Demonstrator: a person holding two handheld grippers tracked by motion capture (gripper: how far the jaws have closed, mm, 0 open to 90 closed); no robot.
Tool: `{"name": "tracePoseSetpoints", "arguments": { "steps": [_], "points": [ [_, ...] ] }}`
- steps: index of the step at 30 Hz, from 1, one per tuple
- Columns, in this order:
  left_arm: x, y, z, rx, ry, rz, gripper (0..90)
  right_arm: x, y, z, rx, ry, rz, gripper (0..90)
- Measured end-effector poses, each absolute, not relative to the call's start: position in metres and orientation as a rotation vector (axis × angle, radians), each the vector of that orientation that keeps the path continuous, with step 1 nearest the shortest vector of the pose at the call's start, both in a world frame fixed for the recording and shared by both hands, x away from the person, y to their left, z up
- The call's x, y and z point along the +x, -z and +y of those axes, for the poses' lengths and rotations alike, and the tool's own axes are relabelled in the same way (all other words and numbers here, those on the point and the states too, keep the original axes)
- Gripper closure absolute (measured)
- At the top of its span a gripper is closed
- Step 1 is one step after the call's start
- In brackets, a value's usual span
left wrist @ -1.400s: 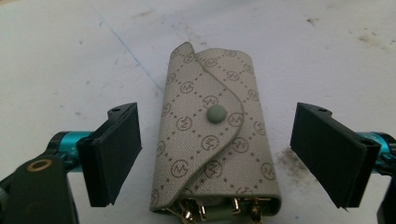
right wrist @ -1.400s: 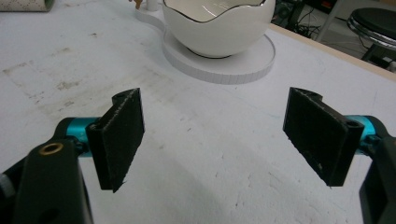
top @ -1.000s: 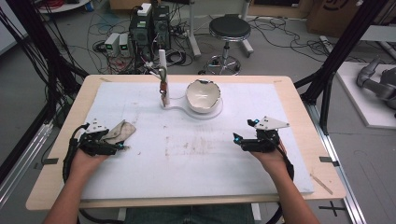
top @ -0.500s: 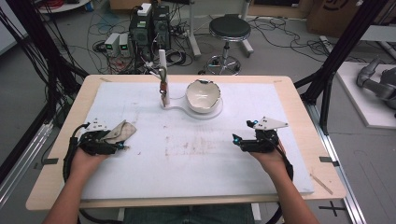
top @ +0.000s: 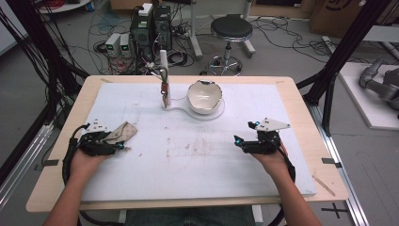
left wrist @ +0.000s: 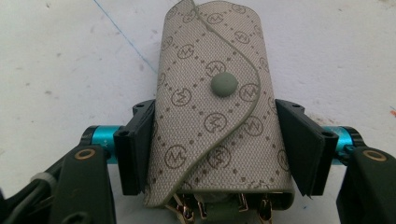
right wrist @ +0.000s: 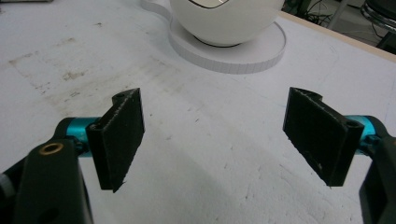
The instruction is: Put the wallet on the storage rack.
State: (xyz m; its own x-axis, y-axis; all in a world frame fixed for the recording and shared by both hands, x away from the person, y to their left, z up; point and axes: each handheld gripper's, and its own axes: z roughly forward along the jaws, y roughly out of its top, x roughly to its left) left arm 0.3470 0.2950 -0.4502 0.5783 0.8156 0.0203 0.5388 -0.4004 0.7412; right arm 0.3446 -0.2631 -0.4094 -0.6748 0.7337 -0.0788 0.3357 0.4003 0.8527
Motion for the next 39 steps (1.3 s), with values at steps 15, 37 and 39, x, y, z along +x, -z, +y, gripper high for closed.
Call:
{"name": "tracePoseSetpoints", "arguments": {
  "steps": [15, 37, 39],
  "points": [
    [0.341, 0.406, 0.243, 2.148, -0.485, 0.871, 34.2, 0.344, 0.409, -0.264, 0.927, -1.206, 2.215, 21.0],
    [0.387, 0.34, 0.157, 2.206, -0.5, 0.662, 34.2, 0.335, 0.414, -0.268, 0.922, -1.199, 2.24, 21.0],
    [0.392, 0.336, 0.149, 2.205, -0.49, 0.65, 34.2, 0.335, 0.415, -0.268, 0.914, -1.2, 2.239, 21.0]
  ]
}}
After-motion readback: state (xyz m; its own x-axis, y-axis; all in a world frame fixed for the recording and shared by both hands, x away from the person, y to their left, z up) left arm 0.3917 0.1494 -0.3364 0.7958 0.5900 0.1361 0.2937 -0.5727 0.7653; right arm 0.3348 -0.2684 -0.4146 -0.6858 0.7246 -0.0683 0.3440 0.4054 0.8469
